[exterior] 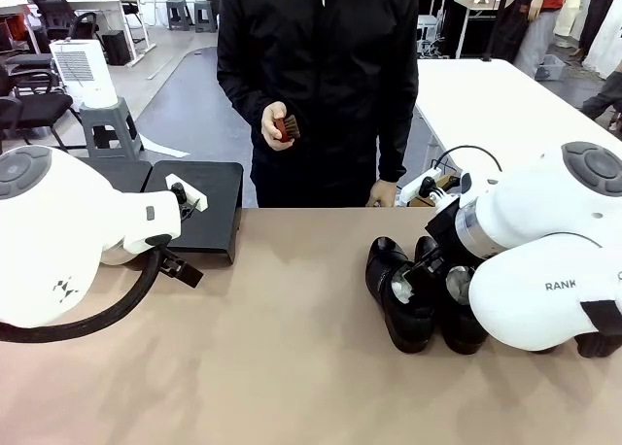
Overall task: Organize the shoes by placing them on the stand.
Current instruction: Pick up one Shoe and place it in the middle of the table.
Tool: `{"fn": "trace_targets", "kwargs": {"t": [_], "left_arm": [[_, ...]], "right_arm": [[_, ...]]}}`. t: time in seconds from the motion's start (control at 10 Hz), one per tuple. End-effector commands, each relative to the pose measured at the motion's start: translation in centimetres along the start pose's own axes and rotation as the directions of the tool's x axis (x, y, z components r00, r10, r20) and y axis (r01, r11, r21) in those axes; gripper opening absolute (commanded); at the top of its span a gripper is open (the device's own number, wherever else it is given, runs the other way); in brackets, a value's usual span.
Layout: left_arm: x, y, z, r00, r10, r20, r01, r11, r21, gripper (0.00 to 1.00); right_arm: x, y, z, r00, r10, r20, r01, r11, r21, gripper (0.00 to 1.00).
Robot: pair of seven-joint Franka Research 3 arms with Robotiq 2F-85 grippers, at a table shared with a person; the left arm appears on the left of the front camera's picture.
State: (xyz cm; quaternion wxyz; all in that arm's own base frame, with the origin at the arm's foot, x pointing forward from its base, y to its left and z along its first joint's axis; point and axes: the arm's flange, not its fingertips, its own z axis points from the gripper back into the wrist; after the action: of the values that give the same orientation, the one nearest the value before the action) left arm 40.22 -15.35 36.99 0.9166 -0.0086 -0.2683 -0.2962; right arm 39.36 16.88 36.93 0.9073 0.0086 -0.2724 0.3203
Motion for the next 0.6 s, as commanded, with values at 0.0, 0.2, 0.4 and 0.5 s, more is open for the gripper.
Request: {"fn": "trace_targets", "kwargs": {"t": [0.0,0.2,0.4,0.5], "left_arm": [[0.4,0.4,1.6,1.0,-0.004,0.014,0.005,0.999,-0.034,1.0],[1.1,2.8,4.9,0.998,0.065,0.012,-0.064,0.995,-0.078,1.0],[1.2,5.9,7.5,0.989,0.149,-0.008,-0.149,0.977,-0.151,1.0],[1.2,7.2,8.3,0.986,0.165,-0.007,-0.163,0.968,-0.189,1.0]], "right_arm": [[-0.1,-0.6,2.5,0.999,-0.043,0.006,0.043,0.998,0.035,1.0],[-0.7,-3.3,7.1,0.996,-0.065,0.055,0.059,0.993,0.106,1.0],[-1.8,-6.1,10.3,0.992,-0.092,0.09,0.074,0.981,0.182,1.0],[-2.4,-7.9,11.2,0.993,-0.092,0.071,0.075,0.974,0.213,1.0]]}}
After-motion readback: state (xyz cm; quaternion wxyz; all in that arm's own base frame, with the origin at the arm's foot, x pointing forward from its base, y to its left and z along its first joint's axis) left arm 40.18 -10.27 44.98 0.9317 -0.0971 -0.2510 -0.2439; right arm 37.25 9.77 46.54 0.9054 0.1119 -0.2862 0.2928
